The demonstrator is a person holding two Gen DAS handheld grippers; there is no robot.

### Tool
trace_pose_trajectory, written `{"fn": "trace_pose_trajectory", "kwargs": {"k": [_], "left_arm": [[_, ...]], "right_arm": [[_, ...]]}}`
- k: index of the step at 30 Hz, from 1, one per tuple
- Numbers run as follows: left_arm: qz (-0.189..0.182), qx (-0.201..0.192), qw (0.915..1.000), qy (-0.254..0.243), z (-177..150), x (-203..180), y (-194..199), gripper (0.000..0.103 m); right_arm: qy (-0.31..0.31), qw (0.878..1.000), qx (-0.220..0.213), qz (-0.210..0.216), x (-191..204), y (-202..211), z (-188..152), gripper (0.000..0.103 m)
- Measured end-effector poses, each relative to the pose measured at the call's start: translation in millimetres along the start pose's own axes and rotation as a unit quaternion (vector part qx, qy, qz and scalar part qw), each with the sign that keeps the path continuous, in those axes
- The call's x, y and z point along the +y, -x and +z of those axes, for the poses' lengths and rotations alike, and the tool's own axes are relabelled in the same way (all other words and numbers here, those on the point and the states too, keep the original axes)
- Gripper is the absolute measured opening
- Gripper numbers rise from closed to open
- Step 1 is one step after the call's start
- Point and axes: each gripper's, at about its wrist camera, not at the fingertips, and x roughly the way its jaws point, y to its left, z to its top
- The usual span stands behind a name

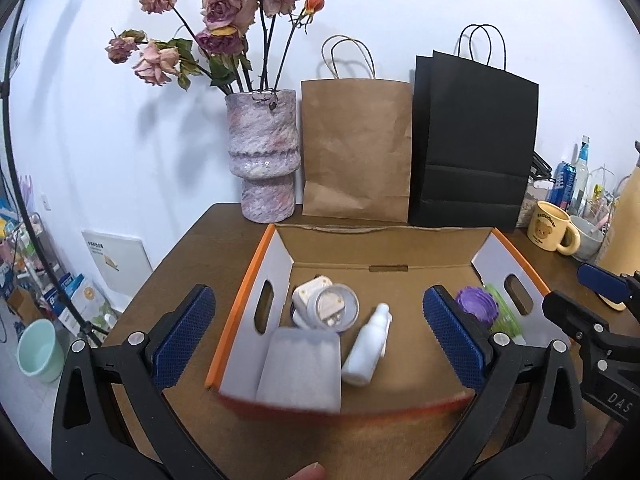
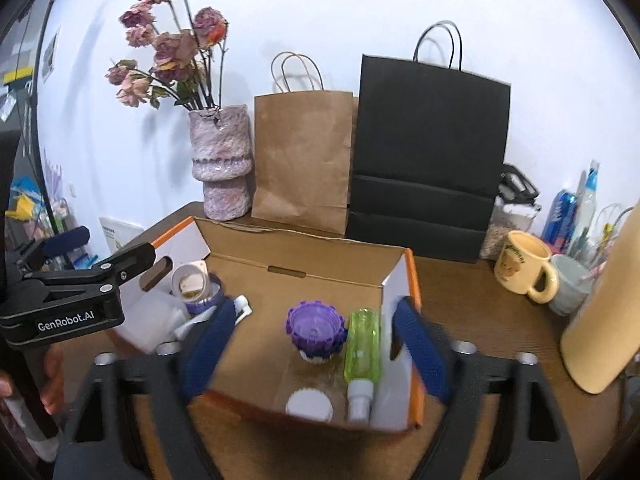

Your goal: Organize rigid objects

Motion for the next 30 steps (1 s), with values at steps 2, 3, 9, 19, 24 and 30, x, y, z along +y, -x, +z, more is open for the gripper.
{"fn": "trace_pose_trajectory", "kwargs": {"k": [2, 3, 9, 19, 24, 30], "left_arm": [[0.001, 0.001, 1.0000, -0.001, -4, 2, 10, 0.103], [0.001, 0.001, 1.0000, -0.002, -7, 2, 15, 0.103], [-0.007, 0.001, 1.0000, -0.004, -22, 5, 48, 0.103], [-0.021, 0.004, 0.9996, -0.018, -55, 5, 106, 0.103], [-0.026, 0.007, 0.9994, -0.023, -71, 4, 127, 0.103], [-0.030, 0.006, 0.9992, -0.025, -83, 4, 148, 0.103]], "right_arm": [[0.002, 1.000, -0.002, -0.003, 3, 9, -4, 0.067], [0.002, 1.000, -0.003, -0.004, 4, 13, -5, 0.073], [-0.008, 1.000, -0.014, -0.003, 7, 50, -21, 0.103], [-0.020, 1.000, -0.015, -0.006, 13, 103, -50, 0.103], [-0.016, 1.000, -0.016, -0.003, 20, 128, -63, 0.103], [-0.016, 1.000, -0.018, 0.000, 27, 148, -76, 0.103]]}}
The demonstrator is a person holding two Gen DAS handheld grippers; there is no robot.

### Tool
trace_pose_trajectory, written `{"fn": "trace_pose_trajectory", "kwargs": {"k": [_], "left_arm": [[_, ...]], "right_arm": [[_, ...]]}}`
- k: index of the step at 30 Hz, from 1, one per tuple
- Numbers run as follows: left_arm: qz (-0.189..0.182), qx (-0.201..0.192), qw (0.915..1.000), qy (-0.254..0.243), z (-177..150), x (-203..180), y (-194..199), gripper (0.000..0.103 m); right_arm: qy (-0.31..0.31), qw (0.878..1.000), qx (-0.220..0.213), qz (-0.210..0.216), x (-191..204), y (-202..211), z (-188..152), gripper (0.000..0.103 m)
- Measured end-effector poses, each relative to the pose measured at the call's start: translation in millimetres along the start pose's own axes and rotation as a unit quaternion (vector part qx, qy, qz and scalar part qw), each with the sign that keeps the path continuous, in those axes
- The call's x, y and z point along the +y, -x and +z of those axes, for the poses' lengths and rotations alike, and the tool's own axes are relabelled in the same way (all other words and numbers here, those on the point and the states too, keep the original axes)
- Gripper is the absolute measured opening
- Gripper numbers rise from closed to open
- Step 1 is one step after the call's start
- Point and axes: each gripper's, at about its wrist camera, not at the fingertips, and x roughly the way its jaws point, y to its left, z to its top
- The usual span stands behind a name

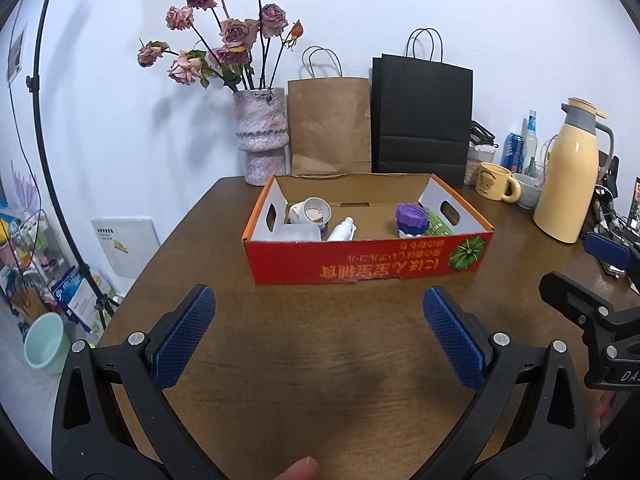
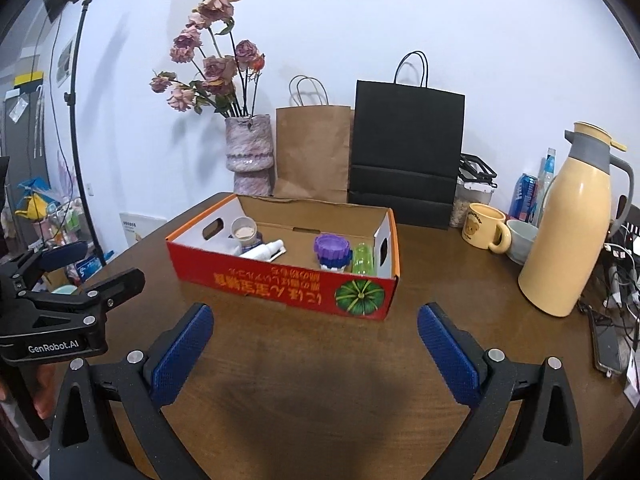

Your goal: Organize rigid objects

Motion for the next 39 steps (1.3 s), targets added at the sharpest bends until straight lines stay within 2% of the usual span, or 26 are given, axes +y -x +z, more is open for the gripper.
{"fn": "trace_pose_trajectory", "kwargs": {"k": [15, 39], "left_arm": [[-0.007, -0.003, 1.0000, 0.000, -11, -3, 22, 0.103], [-0.011, -0.003, 0.9999, 0.001, -12, -5, 24, 0.103]], "right_arm": [[-0.010, 1.000, -0.007, -0.001, 1, 23, -12, 0.103], [-0.014, 1.000, -0.009, -0.004, 1, 28, -14, 0.103]]}}
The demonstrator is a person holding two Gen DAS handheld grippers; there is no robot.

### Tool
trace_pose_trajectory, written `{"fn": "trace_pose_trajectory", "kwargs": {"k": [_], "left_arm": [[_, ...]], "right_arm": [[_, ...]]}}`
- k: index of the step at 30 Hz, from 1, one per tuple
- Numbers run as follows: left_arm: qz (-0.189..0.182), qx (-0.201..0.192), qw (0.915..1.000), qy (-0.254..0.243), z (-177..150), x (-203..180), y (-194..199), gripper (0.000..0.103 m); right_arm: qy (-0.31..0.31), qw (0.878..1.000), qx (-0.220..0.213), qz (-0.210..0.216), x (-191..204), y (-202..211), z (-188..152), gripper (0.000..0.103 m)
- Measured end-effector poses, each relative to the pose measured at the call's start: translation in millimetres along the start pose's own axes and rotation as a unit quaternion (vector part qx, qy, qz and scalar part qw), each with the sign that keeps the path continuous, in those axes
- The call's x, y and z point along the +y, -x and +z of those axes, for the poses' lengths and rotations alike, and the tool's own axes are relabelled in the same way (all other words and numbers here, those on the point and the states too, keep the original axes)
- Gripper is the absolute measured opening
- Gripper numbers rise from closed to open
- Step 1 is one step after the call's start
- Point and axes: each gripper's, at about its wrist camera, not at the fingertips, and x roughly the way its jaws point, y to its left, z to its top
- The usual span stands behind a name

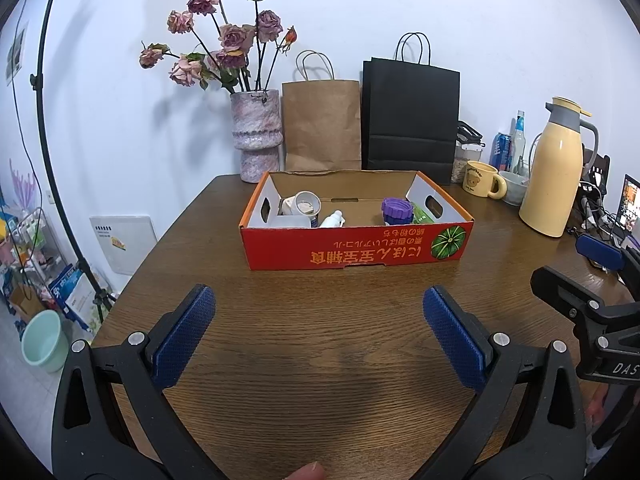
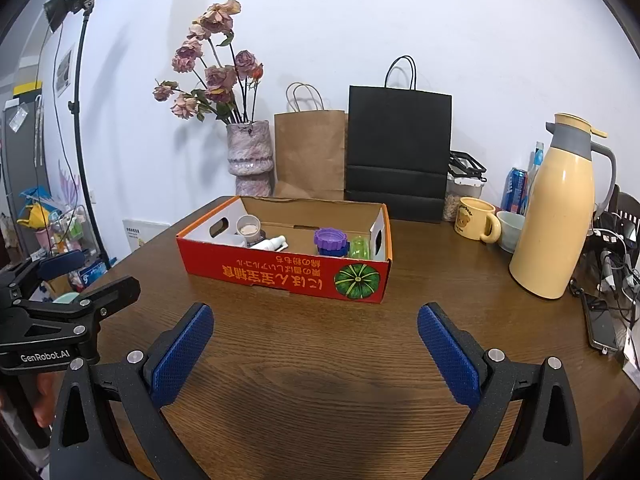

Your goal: Organize rigid objects

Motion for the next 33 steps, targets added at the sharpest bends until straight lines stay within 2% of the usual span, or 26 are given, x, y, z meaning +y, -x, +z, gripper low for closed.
{"fn": "trace_pose_trajectory", "kwargs": {"k": [33], "left_arm": [[-0.008, 0.005, 1.0000, 0.002, -4.0, -0.7, -2.4, 0.103]], "right_arm": [[-0.001, 1.000, 0.001, 0.000, -0.9, -1.8, -0.7, 0.103]]}}
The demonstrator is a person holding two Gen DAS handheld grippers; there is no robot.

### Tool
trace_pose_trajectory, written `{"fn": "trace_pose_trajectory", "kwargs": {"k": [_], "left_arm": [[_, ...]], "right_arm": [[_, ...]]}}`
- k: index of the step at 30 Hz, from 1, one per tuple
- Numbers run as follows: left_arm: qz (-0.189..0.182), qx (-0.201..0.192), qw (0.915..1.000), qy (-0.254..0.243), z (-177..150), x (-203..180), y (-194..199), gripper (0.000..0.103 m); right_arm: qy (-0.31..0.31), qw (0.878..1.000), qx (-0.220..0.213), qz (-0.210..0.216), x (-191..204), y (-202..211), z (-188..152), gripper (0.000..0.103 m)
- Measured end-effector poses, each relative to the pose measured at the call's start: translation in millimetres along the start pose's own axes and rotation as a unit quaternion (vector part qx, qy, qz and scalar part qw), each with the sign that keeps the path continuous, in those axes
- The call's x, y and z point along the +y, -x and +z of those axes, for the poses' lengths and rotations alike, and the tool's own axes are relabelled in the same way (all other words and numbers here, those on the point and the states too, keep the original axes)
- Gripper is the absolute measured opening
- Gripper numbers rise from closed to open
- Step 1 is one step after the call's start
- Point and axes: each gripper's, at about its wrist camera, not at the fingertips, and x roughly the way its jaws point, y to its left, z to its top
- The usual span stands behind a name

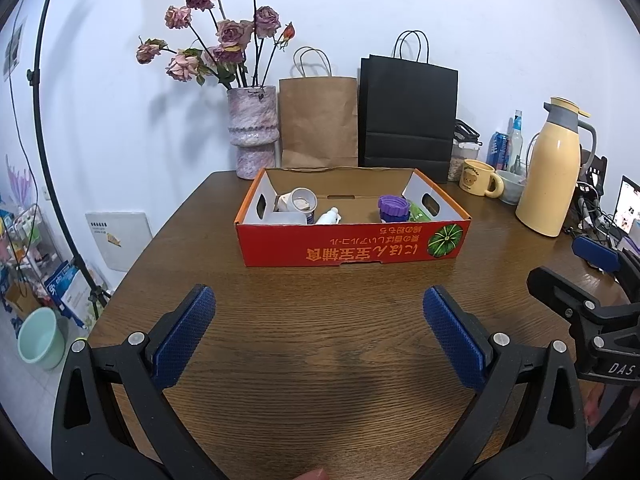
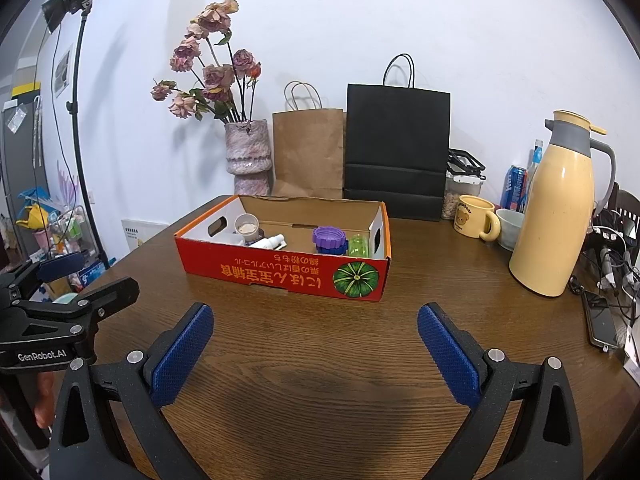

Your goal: Organize rigid objects

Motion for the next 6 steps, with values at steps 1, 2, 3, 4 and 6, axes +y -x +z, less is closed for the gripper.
{"fn": "trace_pose_trajectory", "kwargs": {"k": [1, 2, 3, 4, 6], "left_arm": [[0.000, -0.001, 1.0000, 0.000, 0.0, 0.2, 0.0, 0.103], [0.000, -0.001, 1.0000, 0.001, 0.8, 0.3, 0.1, 0.103], [0.000, -0.002, 1.0000, 0.001, 1.0, 0.7, 0.0, 0.103], [-0.001, -0.002, 1.0000, 0.002, 1.1, 0.8, 0.0, 0.103], [-0.003, -0.002, 1.0000, 0.004, 1.8, 0.8, -1.0, 0.103]], "right_arm": [[0.000, 1.000, 0.000, 0.000, 0.1, 0.0, -0.2, 0.103], [0.000, 1.000, 0.000, 0.000, 0.1, -0.2, -0.1, 0.103], [0.000, 1.000, 0.000, 0.000, 0.1, -0.2, -0.1, 0.103], [0.000, 1.000, 0.001, 0.000, -0.2, -0.6, -0.5, 0.103], [0.000, 1.000, 0.002, 0.000, -0.4, -2.7, -1.5, 0.103]]}}
